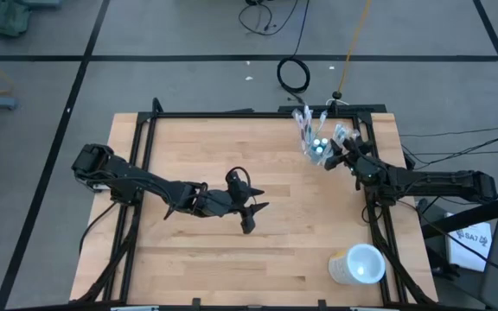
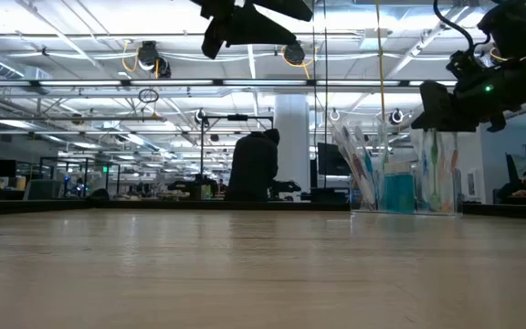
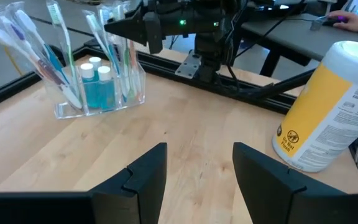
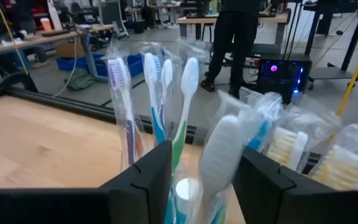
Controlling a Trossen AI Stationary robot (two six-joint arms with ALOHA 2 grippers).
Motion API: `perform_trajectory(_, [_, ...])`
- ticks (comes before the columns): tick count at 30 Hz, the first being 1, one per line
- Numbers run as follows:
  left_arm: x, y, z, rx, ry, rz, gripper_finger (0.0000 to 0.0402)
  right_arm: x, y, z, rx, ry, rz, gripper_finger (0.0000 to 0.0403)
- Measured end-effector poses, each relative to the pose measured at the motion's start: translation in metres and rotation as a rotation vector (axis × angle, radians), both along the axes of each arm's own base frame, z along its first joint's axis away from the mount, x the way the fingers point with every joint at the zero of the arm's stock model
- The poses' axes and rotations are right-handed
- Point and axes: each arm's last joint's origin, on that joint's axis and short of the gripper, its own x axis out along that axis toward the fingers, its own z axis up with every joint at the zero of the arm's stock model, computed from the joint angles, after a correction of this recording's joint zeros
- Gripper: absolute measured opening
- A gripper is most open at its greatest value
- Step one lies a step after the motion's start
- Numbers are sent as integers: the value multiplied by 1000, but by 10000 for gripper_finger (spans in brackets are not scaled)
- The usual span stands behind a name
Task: Pick & Place toothbrushing station
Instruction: Put the green toothbrush into the transparent organizer
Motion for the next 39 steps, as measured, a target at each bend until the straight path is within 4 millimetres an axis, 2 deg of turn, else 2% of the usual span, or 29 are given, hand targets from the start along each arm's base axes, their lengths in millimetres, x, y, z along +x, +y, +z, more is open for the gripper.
perform_trajectory(8, [0, 0, 0, -29, -8, 10, 186, 2, 2, -2, 72, -63, 87, 148])
perform_trajectory(14, [0, 0, 0, -30, -9, 10, 186, -1, 0, -9, 103, -15, 34, 140])
perform_trajectory(19, [0, 0, 0, -29, -9, 10, 186, -1, -1, 0, 166, -38, 69, 134])
perform_trajectory(28, [0, 0, 0, -28, -9, 10, 186, -7, 4, 11, 435, 30, 68, 124])
perform_trajectory(34, [0, 0, 0, -12, -5, 4, 186, -5, 5, 16, 491, 1, 128, 118])
perform_trajectory(39, [0, 0, 0, -13, -4, 2, 186, -10, 5, 12, 498, 27, 55, 118])
